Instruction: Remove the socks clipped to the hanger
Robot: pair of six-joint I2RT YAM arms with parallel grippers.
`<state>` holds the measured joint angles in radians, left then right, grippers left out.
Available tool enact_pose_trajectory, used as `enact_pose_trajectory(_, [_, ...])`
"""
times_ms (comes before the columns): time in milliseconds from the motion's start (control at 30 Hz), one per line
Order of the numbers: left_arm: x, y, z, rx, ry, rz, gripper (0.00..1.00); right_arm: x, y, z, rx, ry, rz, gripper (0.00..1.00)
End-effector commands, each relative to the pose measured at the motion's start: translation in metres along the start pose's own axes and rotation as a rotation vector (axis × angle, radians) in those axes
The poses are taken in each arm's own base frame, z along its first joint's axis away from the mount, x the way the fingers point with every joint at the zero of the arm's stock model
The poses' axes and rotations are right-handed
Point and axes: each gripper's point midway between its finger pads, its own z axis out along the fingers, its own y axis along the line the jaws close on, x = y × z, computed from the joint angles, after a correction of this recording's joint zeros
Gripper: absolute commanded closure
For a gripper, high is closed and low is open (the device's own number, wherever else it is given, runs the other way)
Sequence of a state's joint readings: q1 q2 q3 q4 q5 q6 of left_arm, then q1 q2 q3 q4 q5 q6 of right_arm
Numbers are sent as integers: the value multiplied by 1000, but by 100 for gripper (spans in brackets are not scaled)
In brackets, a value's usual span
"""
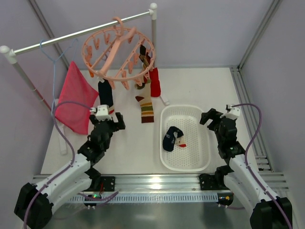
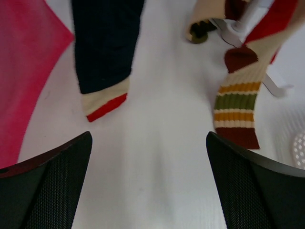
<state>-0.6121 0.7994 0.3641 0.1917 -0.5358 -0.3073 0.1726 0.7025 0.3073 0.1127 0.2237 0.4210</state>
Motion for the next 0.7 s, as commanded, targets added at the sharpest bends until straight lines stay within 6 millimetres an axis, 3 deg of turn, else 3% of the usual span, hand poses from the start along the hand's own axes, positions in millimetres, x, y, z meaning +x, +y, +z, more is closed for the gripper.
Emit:
enact_pose_trajectory(0, [-30, 36, 7, -102, -125, -79, 0, -12, 6, 1, -29, -49, 6, 5])
enact_pose_trajectory(133, [-36, 64, 21, -163, -148, -68, 0, -13, 8, -1, -41, -53, 9, 5])
enact_pose_trajectory(200, [-43, 65, 29, -150, -171, -65, 0, -13, 8, -1, -45, -53, 9, 5])
enact_pose_trajectory(267, [-38, 74, 40, -168, -159, -54, 0, -14, 8, -2, -47, -58, 10, 5])
enact_pose_trajectory(667, [-63, 77, 86, -110, -251, -10, 0, -15, 11, -4, -63, -67, 7, 5])
